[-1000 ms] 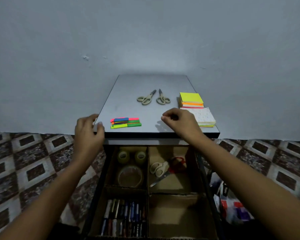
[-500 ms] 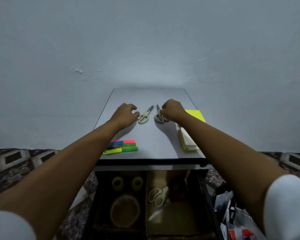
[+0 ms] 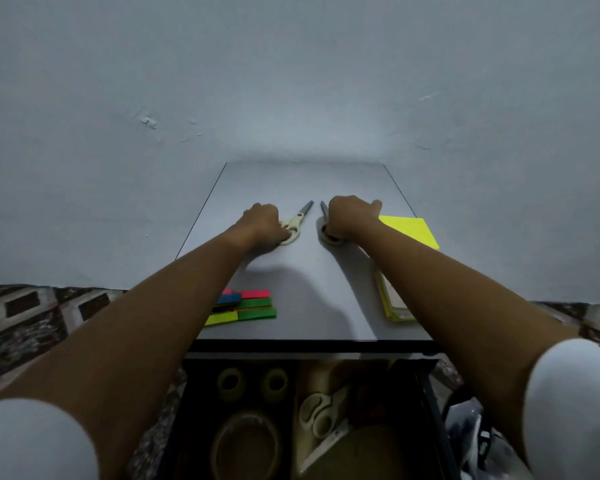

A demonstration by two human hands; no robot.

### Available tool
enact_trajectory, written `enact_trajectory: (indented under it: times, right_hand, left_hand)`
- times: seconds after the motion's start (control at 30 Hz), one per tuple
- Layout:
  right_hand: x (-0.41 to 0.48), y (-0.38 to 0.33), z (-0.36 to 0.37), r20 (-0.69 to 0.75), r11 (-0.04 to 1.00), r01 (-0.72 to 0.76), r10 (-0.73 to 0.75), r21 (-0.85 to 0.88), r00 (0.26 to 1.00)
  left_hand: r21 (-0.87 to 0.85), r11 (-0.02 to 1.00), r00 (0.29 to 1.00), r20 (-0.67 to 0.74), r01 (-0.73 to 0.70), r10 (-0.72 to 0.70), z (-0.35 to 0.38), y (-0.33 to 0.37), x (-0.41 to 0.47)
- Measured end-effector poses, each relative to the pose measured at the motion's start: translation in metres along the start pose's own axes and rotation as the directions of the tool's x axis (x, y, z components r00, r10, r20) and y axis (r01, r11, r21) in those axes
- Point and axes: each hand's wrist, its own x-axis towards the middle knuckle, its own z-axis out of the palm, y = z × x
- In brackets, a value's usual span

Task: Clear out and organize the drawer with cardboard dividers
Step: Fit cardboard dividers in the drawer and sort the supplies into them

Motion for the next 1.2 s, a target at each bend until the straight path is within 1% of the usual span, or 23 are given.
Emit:
enact_trajectory:
  times: [0.07, 0.17, 0.27, 0.37, 0.43, 0.53, 0.67, 0.7, 0.73, 0.8, 0.93, 0.97, 1.0, 1.07, 1.1, 1.13, 1.2]
  right_hand:
    - [0.002, 0.0, -0.002, -0.01, 0.996, -0.006, 0.007, 0.091, 1.0]
    - [0.001, -0.001, -0.005, -0.048, 0.969, 0.053, -0.042, 0.242, 0.998]
    - [-0.004, -0.004, -0.007, -0.08, 0.939, 0.024, 0.004, 0.343, 0.997]
    - [-0.013, -0.005, -0.012, -0.043, 0.857, -0.066, 0.103, 0.512, 0.994]
    - [-0.026, -0.002, -0.022, -0.005, 0.755, -0.094, 0.127, 0.648, 0.992]
    - [-0.054, 0.009, -0.037, 0.081, 0.535, -0.124, 0.102, 0.836, 0.991]
    - [-0.108, 0.022, -0.059, 0.146, 0.245, -0.145, 0.011, 0.959, 0.989]
    - [-0.122, 0.025, -0.063, 0.158, 0.193, -0.153, -0.012, 0.969, 0.987]
    - [-0.134, 0.029, -0.064, 0.169, 0.16, -0.162, -0.035, 0.974, 0.985]
    - [-0.16, 0.037, -0.066, 0.193, 0.125, -0.181, -0.088, 0.975, 0.977]
    - [-0.207, 0.052, -0.058, 0.218, 0.034, -0.216, -0.156, 0.976, 0.963]
    - [-0.218, 0.055, -0.054, 0.23, 0.026, -0.229, -0.172, 0.973, 0.958]
    - [-0.229, 0.06, -0.049, 0.249, 0.045, -0.245, -0.188, 0.968, 0.95]
    - [-0.246, 0.07, -0.036, 0.302, 0.148, -0.274, -0.217, 0.95, 0.928]
    - [-0.255, 0.075, -0.028, 0.335, 0.232, -0.283, -0.229, 0.93, 0.914]
    - [-0.262, 0.08, -0.019, 0.369, 0.339, -0.279, -0.239, 0.898, 0.898]
    - [-0.275, 0.088, -0.003, 0.423, 0.584, -0.22, -0.236, 0.781, 0.875]
  left_hand:
    - [-0.045, 0.999, 1.0, 0.015, 0.011, -0.011, -0.002, 0.001, -0.001]
    - [-0.166, 0.984, 0.998, 0.038, 0.064, -0.058, -0.006, 0.003, -0.007]
    - [-0.364, 0.922, 0.991, 0.077, 0.13, -0.11, -0.011, 0.004, -0.016]
    - [-0.468, 0.871, 0.989, 0.055, 0.148, -0.138, -0.017, 0.003, -0.029]
    - [-0.509, 0.852, 0.99, 0.011, 0.126, -0.14, -0.023, 0.003, -0.041]
    - [-0.548, 0.833, 0.993, -0.044, 0.07, -0.112, -0.033, 0.006, -0.068]
    - [-0.58, 0.815, 0.992, -0.112, -0.018, -0.058, -0.044, 0.009, -0.113]
    - [-0.582, 0.812, 0.991, -0.127, -0.038, -0.045, -0.045, 0.01, -0.125]
    - [-0.586, 0.808, 0.99, -0.136, -0.055, -0.031, -0.047, 0.009, -0.137]
    - [-0.613, 0.786, 0.991, -0.132, -0.075, -0.008, -0.047, 0.007, -0.164]
    - [-0.664, 0.745, 0.994, -0.108, -0.061, -0.014, -0.038, 0.001, -0.211]
    - [-0.673, 0.737, 0.996, -0.09, -0.059, -0.003, -0.035, -0.001, -0.22]
    - [-0.679, 0.732, 0.997, -0.071, -0.063, 0.021, -0.03, -0.003, -0.23]
    - [-0.676, 0.734, 0.998, -0.038, -0.066, 0.054, -0.021, -0.012, -0.245]
    - [-0.671, 0.74, 0.998, -0.018, -0.054, 0.057, -0.016, -0.017, -0.253]
    - [-0.668, 0.743, 0.999, 0.0, -0.041, 0.055, -0.011, -0.022, -0.258]
    - [-0.662, 0.749, 0.998, 0.027, -0.028, 0.061, 0.0, -0.031, -0.269]
